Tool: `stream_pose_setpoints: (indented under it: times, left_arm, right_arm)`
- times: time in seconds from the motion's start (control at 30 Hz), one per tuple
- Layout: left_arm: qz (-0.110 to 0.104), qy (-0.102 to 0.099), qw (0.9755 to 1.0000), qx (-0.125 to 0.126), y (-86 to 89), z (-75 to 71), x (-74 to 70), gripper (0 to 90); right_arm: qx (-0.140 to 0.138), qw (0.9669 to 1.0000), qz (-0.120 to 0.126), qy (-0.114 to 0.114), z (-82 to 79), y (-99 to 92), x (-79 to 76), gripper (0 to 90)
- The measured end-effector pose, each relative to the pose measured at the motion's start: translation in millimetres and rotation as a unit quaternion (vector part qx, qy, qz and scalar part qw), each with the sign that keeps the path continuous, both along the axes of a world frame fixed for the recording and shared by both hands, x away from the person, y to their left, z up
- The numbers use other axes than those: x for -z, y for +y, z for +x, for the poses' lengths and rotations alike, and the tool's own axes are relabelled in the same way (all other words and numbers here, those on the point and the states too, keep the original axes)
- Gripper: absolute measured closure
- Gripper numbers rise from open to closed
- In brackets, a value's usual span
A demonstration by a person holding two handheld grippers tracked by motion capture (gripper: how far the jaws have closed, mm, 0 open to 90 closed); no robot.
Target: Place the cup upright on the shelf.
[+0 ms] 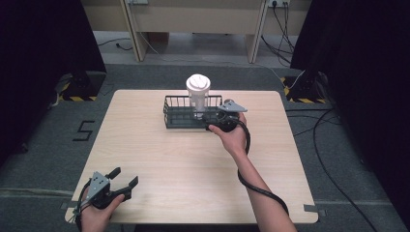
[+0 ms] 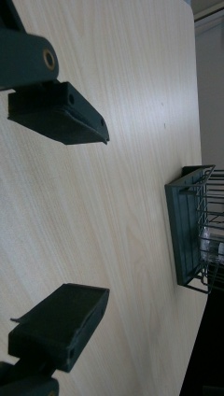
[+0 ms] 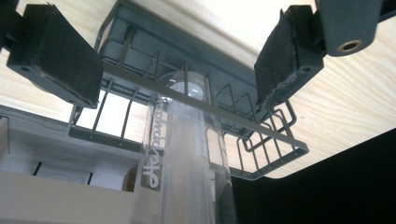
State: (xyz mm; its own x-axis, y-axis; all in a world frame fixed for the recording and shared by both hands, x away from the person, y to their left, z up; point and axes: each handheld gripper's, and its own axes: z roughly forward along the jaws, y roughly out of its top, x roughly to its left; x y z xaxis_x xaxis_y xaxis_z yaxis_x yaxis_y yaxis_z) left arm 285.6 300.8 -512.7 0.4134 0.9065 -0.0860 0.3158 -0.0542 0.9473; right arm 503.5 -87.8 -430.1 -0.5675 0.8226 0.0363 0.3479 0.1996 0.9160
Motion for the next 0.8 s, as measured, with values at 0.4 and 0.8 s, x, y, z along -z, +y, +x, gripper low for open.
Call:
stream_pose_setpoints:
  times: [0.4,0.8]
  left_arm:
    - [0.001,0.000,1.0000,-0.003,0.4,-0.1,0.1,19.7]
    - [0.001,0.003,1.0000,-0.004,1.2,-0.2,0.4,19.7]
  right_arm:
    - [-0.008,0.9999,0.003,0.015,-22.8,-20.7,7.0,16.8]
    - [-0.001,0.9999,0.000,0.017,-43.3,-45.8,12.2,17.6]
